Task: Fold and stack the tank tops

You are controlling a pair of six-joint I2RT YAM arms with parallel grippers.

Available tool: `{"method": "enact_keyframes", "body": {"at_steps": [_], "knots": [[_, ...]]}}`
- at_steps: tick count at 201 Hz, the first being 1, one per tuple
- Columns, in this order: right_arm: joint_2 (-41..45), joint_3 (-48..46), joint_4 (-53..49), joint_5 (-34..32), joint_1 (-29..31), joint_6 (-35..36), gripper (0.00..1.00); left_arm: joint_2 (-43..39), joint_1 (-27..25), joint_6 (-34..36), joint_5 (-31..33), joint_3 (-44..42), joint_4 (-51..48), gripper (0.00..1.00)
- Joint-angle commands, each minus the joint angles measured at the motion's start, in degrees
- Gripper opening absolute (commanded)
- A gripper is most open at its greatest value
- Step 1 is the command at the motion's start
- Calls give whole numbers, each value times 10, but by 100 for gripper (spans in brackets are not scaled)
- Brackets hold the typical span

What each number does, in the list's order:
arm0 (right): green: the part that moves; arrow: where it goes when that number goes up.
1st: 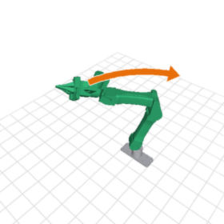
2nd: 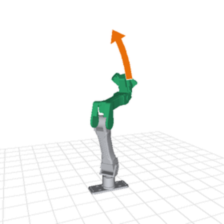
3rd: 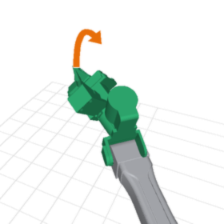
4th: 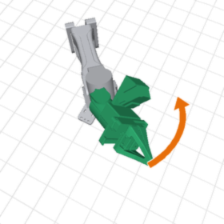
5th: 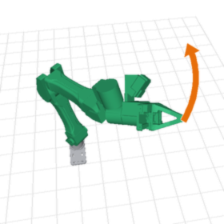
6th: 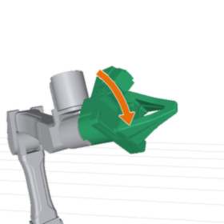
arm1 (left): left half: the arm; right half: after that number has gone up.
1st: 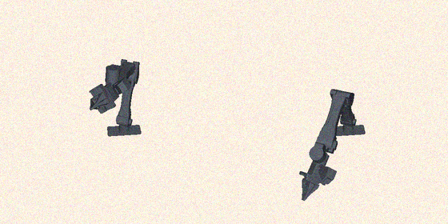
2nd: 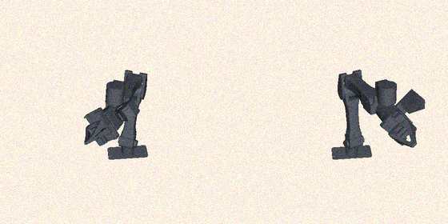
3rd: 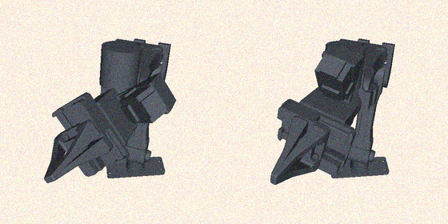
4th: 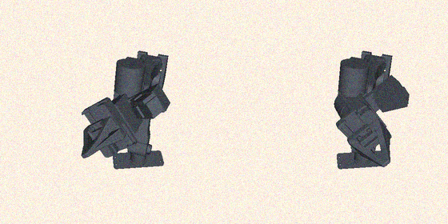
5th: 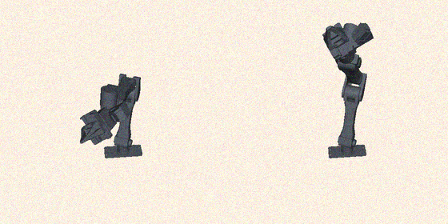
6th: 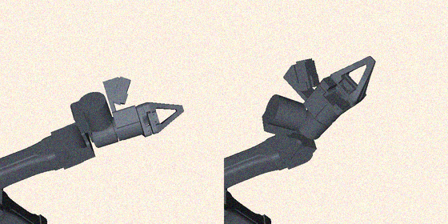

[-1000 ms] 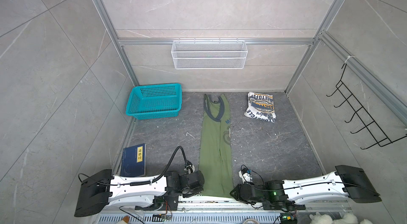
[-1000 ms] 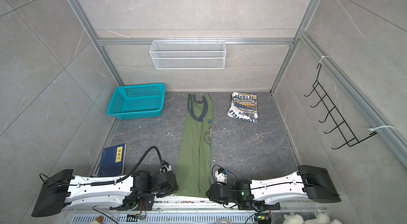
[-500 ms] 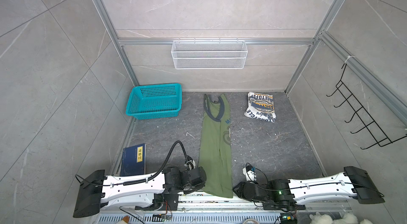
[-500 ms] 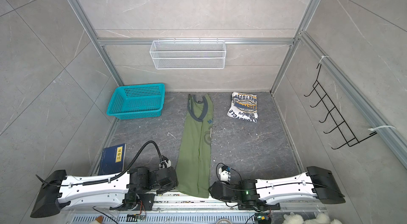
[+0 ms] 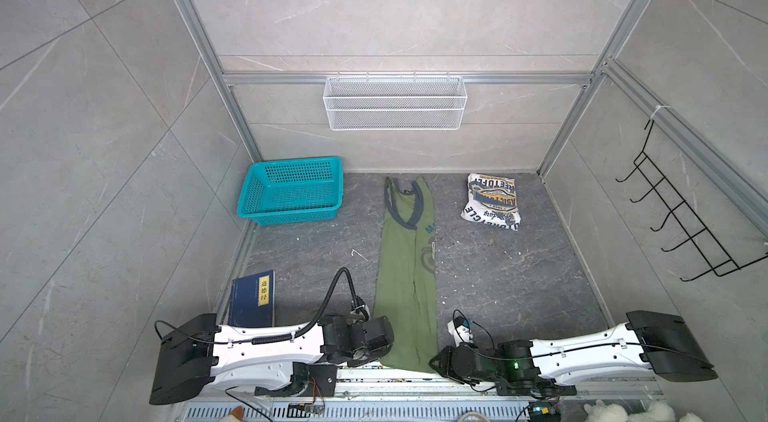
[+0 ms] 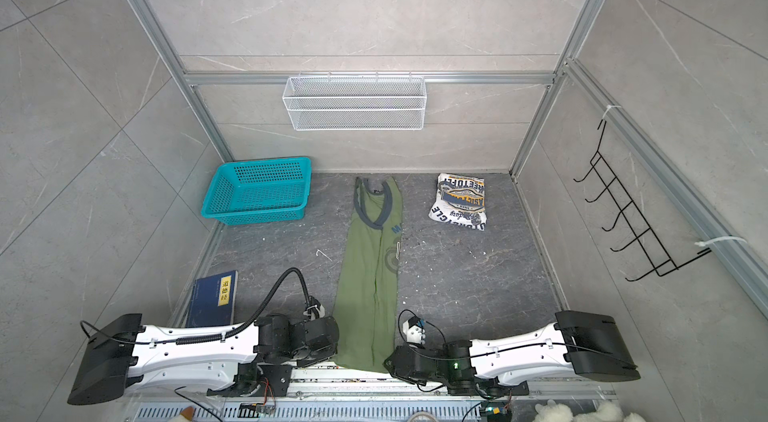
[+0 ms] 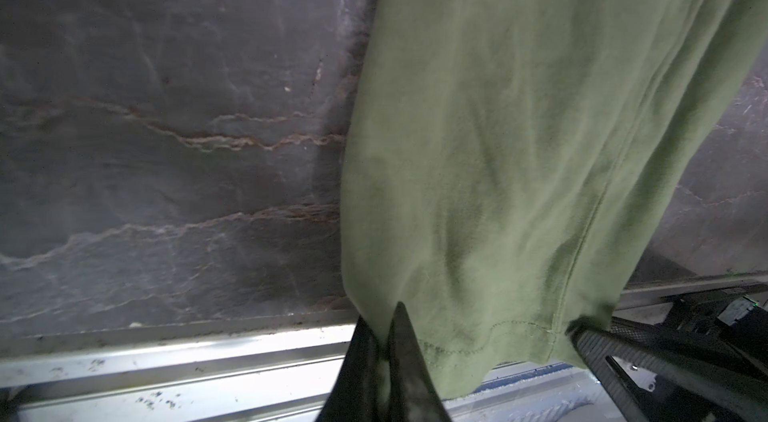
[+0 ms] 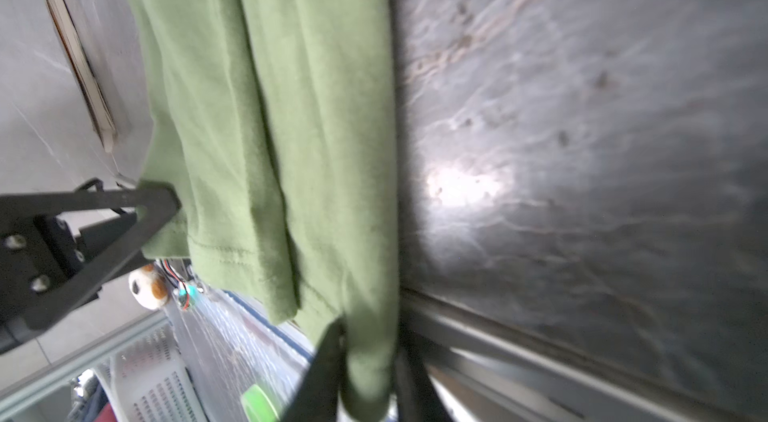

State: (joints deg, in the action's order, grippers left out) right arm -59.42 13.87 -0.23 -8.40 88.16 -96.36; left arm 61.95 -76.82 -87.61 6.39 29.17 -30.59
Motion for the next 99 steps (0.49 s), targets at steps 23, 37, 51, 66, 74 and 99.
{"method": "enact_keyframes", "body": {"at_steps": [23,37,51,66,74,99], "knots": [[52,57,-136,-26,-9,47,12,-1,30,42,-7,31,-3,7],[79,71,-183,-38,-23,53,9,0,44,55,-9,46,-7,7],[114,76,-212,-51,-48,60,7,2,74,77,-17,64,-24,6],[137,79,-211,-33,-108,95,2,4,117,107,-30,79,-15,6],[137,87,-198,-6,-153,126,0,8,144,125,-42,87,-4,5],[73,170,-209,69,-275,238,0,37,213,184,-61,141,7,5]]}}
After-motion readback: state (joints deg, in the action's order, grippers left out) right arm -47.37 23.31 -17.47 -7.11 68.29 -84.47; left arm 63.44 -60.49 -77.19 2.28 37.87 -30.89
